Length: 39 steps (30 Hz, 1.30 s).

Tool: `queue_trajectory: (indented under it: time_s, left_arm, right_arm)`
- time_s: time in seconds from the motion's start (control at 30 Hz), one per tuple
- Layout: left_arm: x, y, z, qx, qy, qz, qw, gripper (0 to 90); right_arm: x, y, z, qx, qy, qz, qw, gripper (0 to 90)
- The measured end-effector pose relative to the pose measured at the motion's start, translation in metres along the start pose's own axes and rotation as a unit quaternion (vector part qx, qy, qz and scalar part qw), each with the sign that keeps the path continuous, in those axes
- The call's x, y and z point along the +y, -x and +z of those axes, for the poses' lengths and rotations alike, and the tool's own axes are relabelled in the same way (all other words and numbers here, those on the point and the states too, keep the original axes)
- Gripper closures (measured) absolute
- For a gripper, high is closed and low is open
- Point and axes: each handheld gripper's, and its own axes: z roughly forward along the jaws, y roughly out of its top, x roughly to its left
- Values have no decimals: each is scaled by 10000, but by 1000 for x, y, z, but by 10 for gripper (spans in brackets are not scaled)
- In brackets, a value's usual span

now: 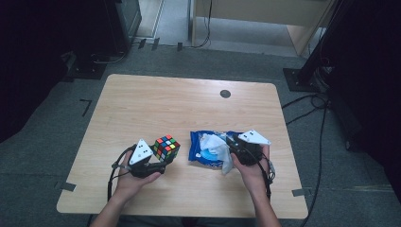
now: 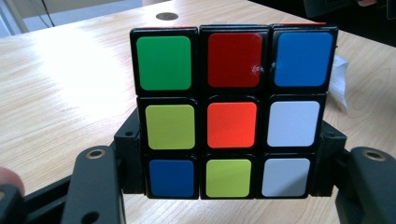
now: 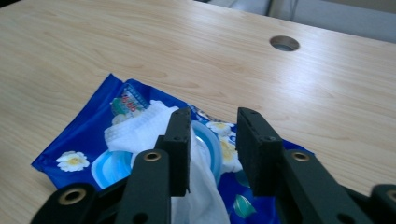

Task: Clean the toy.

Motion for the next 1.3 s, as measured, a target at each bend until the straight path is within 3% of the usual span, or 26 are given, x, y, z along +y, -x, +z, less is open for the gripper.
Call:
queue_trajectory:
  time_s: [0.03, 0.07, 0.13, 0.2, 0.23, 0.27, 0.33, 0.4, 0.47, 0.53, 0.67, 0.73, 0.8, 0.9, 0.93, 1.03, 1.07, 1.1, 1.17, 1.3]
  left_arm:
    - [0, 0, 0, 5, 1, 2, 10000, 340]
    - [0, 0, 0, 10, 0, 5, 10000, 339]
    - [0, 0, 0, 26, 7, -5, 10000, 339]
    - [0, -1, -1, 42, 14, 4, 10000, 339]
    - [0, -1, -1, 43, 16, 2, 10000, 339]
    - [0, -1, -1, 49, 19, -2, 10000, 339]
    - [0, -1, -1, 53, 18, 13, 10000, 340]
    - [0, 0, -1, 50, 18, 34, 10000, 340]
    - [0, 1, -1, 49, 20, 42, 10000, 339]
    - [0, 2, -1, 38, 15, 52, 10000, 340]
    - [0, 2, 0, 26, 2, 58, 10000, 340]
    - [0, 3, 0, 12, -4, 70, 10000, 339]
    - [0, 4, 1, 6, 1, 80, 10000, 340]
    - [0, 6, 1, -17, 0, 97, 10000, 340]
    - [0, 6, 2, -28, -2, 120, 9999, 339]
    - [1, 9, 3, -92, 12, 126, 9999, 340]
    - [1, 10, 3, -125, 22, 129, 9998, 340]
    - [1, 11, 3, -137, 32, 147, 9998, 340]
    - [1, 13, 4, -187, 22, 194, 9996, 340]
    - [0, 17, 6, -254, 14, 243, 9994, 340]
  right_arm:
    - [0, -1, -1, -76, -48, 59, 9999, 630]
    - [1, -2, -2, -230, -125, 235, 9994, 604]
    - [1, -6, -4, -322, -182, 678, 9970, 555]
    - [-2, -10, -3, -180, -223, 1417, 9895, 463]
    - [-5, -11, -1, -134, -260, 1745, 9842, 448]
    - [-8, -12, 2, -125, -269, 1866, 9820, 409]
    - [-16, -18, 10, -414, -389, 2052, 9771, 372]
    - [-24, -21, 21, -467, -552, 2073, 9756, 344]
    - [-30, -22, 27, -539, -626, 1989, 9765, 420]
    - [-35, -20, 30, -691, -665, 1907, 9769, 574]
    - [-35, -13, 26, -532, -532, 1675, 9830, 841]
    - [-32, -12, 21, -513, -357, 1483, 9870, 872]
    - [-26, -14, 15, -323, -33, 1238, 9918, 879]
    - [-16, -23, 7, -107, 393, 706, 9967, 884]
    - [-11, -29, 3, 99, 564, 425, 9975, 884]
    - [-3, -46, -1, 615, 809, -364, 9942, 883]
    - [-1, -55, -2, 739, 937, -720, 9902, 883]
    - [-1, -62, -3, 902, 1037, -870, 9867, 882]
    - [1, -74, -3, 1302, 1138, -990, 9799, 880]
    - [2, -90, 0, 1797, 1181, -1012, 9714, 878]
